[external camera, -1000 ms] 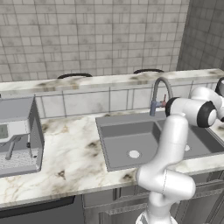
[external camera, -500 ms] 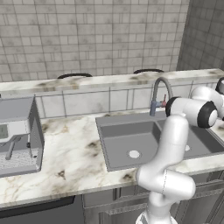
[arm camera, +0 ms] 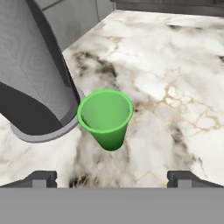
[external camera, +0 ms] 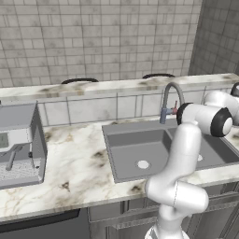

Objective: Move any existing items from the left basin to the right basin for drying. Then move the cup from the counter to the left basin of the sink for washing.

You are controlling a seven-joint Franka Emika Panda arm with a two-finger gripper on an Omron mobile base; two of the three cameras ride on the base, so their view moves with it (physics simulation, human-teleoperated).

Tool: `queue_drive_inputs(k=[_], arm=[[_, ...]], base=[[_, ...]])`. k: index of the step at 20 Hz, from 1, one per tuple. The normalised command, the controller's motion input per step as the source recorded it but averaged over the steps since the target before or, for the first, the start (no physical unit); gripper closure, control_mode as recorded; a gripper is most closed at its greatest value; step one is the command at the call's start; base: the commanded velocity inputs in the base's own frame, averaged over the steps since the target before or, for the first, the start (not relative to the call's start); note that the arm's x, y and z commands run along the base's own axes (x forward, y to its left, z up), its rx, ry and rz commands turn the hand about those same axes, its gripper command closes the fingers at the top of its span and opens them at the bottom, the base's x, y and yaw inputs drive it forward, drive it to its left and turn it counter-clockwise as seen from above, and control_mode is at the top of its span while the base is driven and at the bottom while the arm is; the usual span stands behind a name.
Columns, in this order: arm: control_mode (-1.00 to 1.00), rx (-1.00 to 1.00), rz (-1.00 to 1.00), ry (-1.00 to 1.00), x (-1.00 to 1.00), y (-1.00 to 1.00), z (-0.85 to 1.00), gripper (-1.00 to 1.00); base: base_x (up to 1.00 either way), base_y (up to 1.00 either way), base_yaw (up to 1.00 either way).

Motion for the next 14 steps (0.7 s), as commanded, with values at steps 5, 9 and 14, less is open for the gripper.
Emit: queue_drive_inputs(k=[5, 9, 14], arm=[[-1.0, 0.0, 0.1, 0.01, 0.0, 0.0, 0.09, -1.0], [-1.0, 0.0, 0.1, 0.0, 0.03, 0.0, 0.03, -1.0], [-1.0, -0.02, 0.11, 0.02, 0.12, 0.0, -0.01, -1.0]], base=[[0.0, 0.0, 0.0], [0.0, 0.0, 0.0], [0.0, 0.0, 0.0]])
